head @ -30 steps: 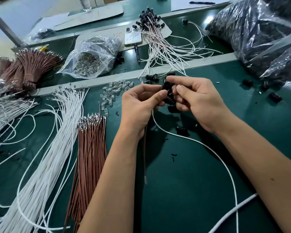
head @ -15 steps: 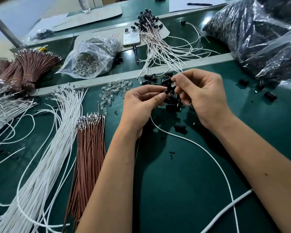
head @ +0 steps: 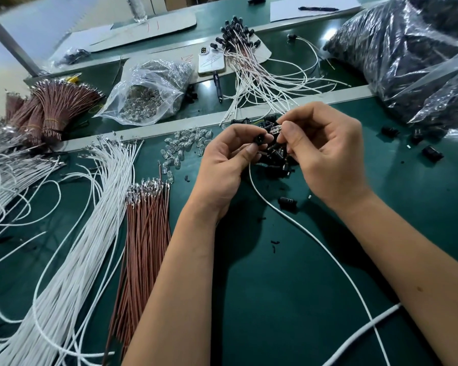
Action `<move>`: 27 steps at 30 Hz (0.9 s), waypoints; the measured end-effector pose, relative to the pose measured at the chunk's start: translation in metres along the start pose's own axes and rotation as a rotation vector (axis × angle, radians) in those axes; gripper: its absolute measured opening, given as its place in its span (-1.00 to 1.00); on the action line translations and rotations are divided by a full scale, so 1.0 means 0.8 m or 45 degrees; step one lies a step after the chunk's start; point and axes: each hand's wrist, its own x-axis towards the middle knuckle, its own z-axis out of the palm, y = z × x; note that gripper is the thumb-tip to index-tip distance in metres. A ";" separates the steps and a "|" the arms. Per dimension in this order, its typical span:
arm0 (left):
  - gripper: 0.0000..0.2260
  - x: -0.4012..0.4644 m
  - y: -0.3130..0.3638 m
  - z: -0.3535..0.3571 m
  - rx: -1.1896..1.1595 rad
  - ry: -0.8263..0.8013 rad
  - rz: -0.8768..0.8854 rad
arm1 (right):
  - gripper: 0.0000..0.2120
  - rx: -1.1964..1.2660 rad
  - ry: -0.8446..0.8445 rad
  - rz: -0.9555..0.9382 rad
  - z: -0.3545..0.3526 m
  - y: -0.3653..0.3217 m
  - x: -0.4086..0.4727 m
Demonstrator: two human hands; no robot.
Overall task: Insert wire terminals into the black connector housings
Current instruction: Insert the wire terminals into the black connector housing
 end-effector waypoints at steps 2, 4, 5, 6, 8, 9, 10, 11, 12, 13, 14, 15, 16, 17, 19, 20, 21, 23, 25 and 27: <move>-0.81 0.000 -0.001 0.000 -0.017 -0.012 0.015 | -0.94 -0.040 0.005 -0.046 0.001 -0.002 -0.002; -0.79 0.000 -0.001 0.001 -0.026 -0.028 0.029 | -0.93 -0.056 -0.002 -0.068 0.002 -0.004 -0.003; -0.78 0.000 -0.001 0.001 -0.030 -0.029 0.033 | -0.93 -0.064 -0.007 -0.076 0.002 -0.004 -0.004; -0.78 0.000 -0.001 0.002 -0.034 -0.022 0.038 | -0.93 -0.071 -0.011 -0.085 0.003 -0.004 -0.004; -0.78 0.001 -0.001 0.002 -0.045 -0.001 0.051 | -0.93 -0.087 -0.012 -0.100 0.003 -0.005 -0.005; -0.78 0.001 -0.001 0.002 -0.053 0.007 0.057 | -0.94 -0.095 -0.009 -0.106 0.004 -0.005 -0.005; -0.78 0.001 0.000 0.002 -0.062 0.012 0.059 | -0.94 -0.103 -0.007 -0.112 0.004 -0.005 -0.005; -0.78 0.001 0.000 0.002 -0.072 0.015 0.060 | -0.94 -0.110 -0.006 -0.117 0.004 -0.006 -0.005; -0.78 0.001 0.000 0.003 -0.080 0.016 0.057 | -0.94 -0.114 -0.005 -0.121 0.004 -0.006 -0.005; -0.78 0.001 0.001 0.003 -0.082 0.015 0.055 | -0.94 -0.117 -0.004 -0.126 0.004 -0.006 -0.006; -0.78 0.000 0.001 0.003 -0.077 0.014 0.054 | -0.95 -0.121 -0.003 -0.134 0.004 -0.007 -0.006; -0.78 0.000 0.001 0.003 -0.070 0.012 0.056 | -0.94 -0.128 -0.004 -0.145 0.005 -0.008 -0.006; -0.79 0.000 0.001 0.003 -0.063 0.008 0.058 | -0.95 -0.134 -0.007 -0.153 0.005 -0.009 -0.006; -0.79 0.000 0.001 0.002 -0.057 0.003 0.061 | -0.95 -0.141 -0.013 -0.160 0.005 -0.009 -0.006; -0.79 0.000 0.001 0.001 -0.038 -0.003 0.070 | -0.95 -0.169 -0.027 -0.171 0.005 -0.010 -0.006; -0.79 0.001 0.000 0.000 -0.019 -0.002 0.074 | -0.95 -0.187 -0.032 -0.172 0.004 -0.010 -0.006; -0.79 0.001 0.000 0.000 0.006 0.001 0.077 | -0.95 -0.204 -0.033 -0.168 0.004 -0.009 -0.006; -0.77 0.001 -0.001 -0.002 0.056 0.018 0.083 | -0.95 -0.231 -0.030 -0.160 0.002 -0.009 -0.005; -0.76 0.001 0.000 -0.004 0.068 0.040 0.089 | -0.96 -0.261 -0.040 -0.153 0.000 -0.008 -0.003; -0.76 0.001 0.001 -0.004 0.053 0.044 0.089 | -0.97 -0.285 -0.078 -0.131 -0.003 -0.007 -0.001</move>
